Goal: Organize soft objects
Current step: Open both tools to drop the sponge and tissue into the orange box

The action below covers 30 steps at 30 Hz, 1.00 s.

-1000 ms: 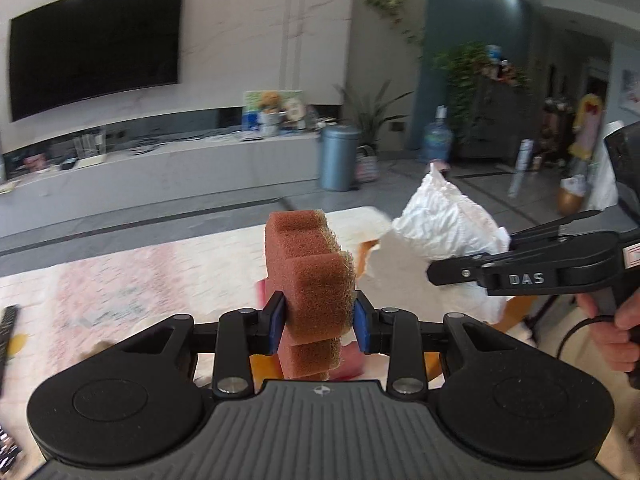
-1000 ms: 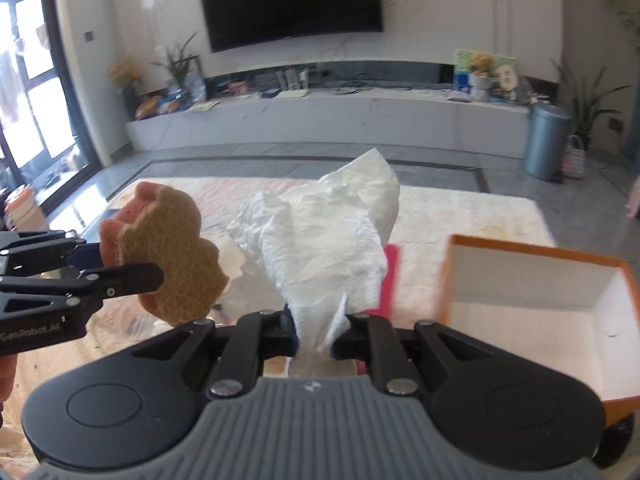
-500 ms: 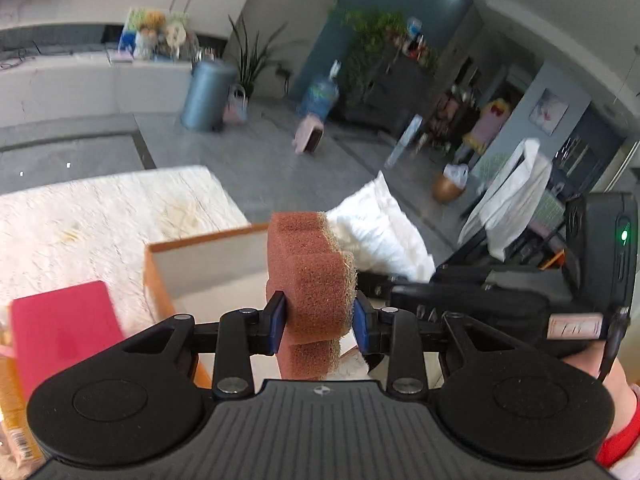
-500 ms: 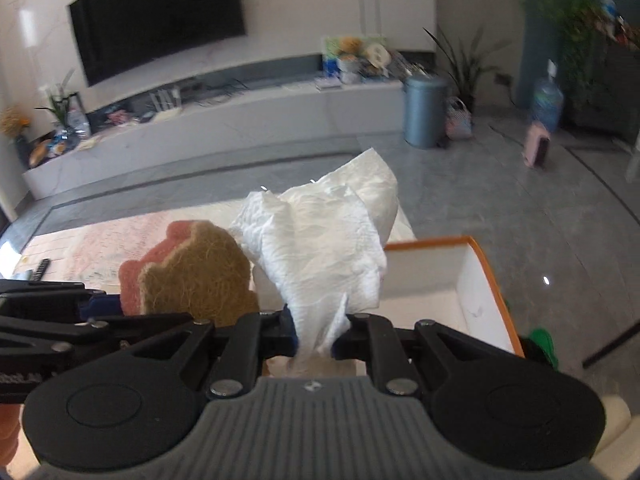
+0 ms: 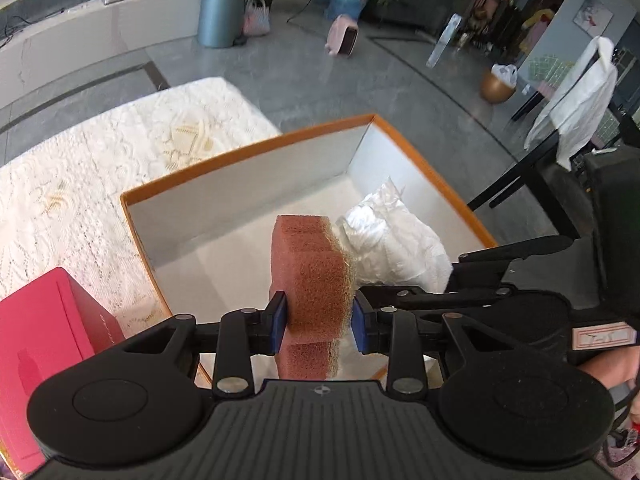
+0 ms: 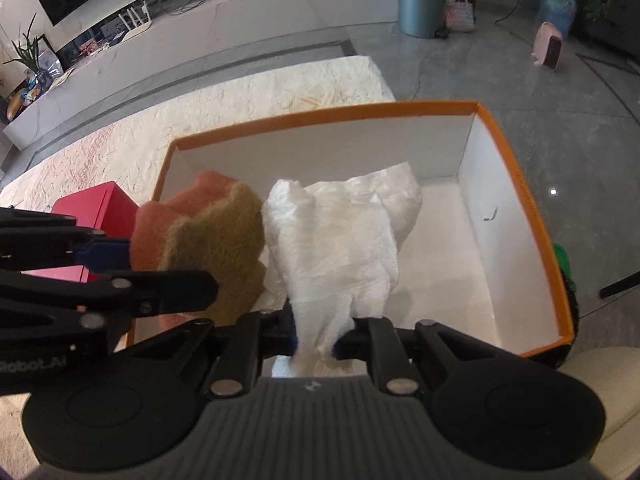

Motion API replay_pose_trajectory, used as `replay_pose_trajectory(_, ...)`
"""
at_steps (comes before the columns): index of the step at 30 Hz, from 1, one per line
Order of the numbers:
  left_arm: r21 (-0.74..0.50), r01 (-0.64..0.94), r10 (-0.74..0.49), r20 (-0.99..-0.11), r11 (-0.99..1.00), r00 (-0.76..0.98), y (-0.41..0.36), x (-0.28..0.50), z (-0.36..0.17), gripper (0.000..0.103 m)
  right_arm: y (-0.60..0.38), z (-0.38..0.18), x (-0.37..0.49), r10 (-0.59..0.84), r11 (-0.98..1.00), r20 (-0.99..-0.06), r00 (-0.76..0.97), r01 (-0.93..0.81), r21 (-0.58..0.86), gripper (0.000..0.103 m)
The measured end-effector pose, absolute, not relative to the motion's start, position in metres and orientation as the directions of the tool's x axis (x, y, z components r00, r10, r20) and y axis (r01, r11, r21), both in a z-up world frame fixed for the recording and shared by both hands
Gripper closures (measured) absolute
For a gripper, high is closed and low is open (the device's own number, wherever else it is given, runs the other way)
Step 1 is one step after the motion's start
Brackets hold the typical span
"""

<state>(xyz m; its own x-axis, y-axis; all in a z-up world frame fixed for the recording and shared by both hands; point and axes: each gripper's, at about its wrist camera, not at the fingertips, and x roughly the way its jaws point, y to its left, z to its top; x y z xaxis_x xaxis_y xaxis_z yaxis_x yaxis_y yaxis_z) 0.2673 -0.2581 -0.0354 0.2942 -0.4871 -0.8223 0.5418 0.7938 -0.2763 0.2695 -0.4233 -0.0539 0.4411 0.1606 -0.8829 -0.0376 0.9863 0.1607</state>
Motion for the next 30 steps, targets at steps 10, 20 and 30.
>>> replay_pose_trajectory(10,-0.244,0.515,-0.416,-0.874,0.822,0.250,-0.265,0.283,-0.056,0.065,-0.424,-0.087,0.289,0.180,0.984,-0.923,0.341,-0.062,0.169,0.089)
replay_pose_trajectory(20,-0.231,0.498,-0.407,-0.869,0.836,0.280,-0.261,0.282,-0.052,0.050,-0.419,-0.094,0.293,0.146,0.989,-0.932,0.333,-0.078,0.127,0.075)
replay_pose_trajectory(30,-0.241,0.491,-0.433,-0.840,0.837,0.327,-0.259,0.280,-0.037,0.034,-0.424,-0.081,0.289,0.120,0.992,-0.927,0.355,-0.075,0.100,0.053)
